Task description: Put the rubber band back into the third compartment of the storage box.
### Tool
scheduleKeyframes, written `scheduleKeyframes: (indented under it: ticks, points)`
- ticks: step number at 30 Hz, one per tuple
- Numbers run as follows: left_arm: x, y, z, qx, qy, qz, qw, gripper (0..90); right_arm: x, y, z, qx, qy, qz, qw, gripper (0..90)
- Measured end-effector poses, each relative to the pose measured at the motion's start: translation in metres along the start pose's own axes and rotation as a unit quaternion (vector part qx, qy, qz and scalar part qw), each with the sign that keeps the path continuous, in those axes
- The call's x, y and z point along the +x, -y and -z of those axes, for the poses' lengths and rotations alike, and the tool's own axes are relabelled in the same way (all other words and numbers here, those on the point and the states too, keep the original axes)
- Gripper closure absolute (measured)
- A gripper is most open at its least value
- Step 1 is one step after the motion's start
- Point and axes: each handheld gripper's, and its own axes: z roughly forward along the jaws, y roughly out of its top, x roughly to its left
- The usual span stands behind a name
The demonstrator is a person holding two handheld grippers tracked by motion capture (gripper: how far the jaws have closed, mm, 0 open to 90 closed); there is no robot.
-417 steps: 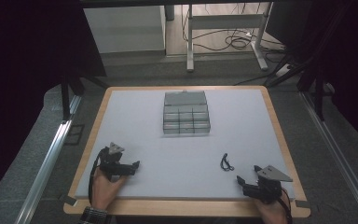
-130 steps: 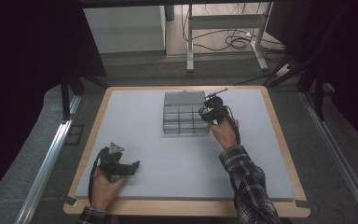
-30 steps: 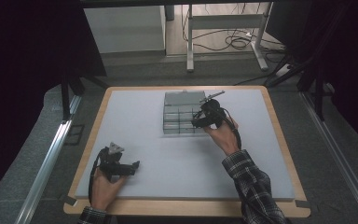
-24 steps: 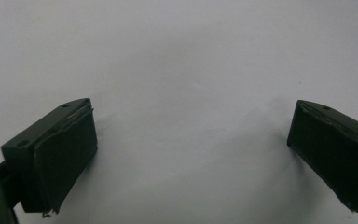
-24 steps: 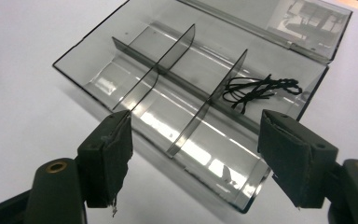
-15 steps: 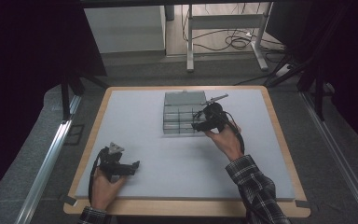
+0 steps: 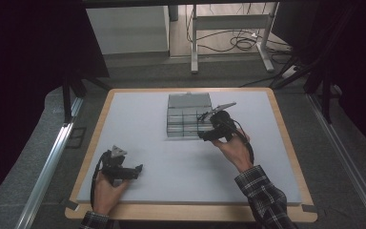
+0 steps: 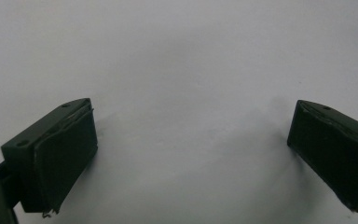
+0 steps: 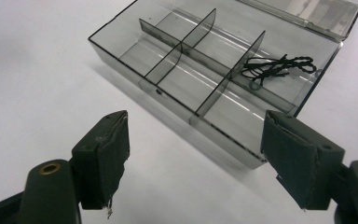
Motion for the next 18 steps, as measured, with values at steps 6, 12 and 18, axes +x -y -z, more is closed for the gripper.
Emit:
scheduleKeyframes:
  ticks: [6, 12, 18]
  points:
    - [0.0, 0.0, 0.0, 0.001, 0.0, -0.002, 1.0, 1.3, 0.003, 0.008, 0.006, -0.001, 0.008, 0.013, 0.9999, 20.5]
    - [0.0, 0.0, 0.0, 0.001, -0.001, -0.002, 1.0, 1.3, 0.004, 0.018, 0.007, 0.0, 0.004, 0.01, 0.9999, 18.4]
    - [0.0, 0.0, 0.0, 0.001, -0.001, -0.002, 1.0, 1.4, 0.001, 0.029, 0.007, 0.001, 0.01, 0.006, 0.9999, 16.3]
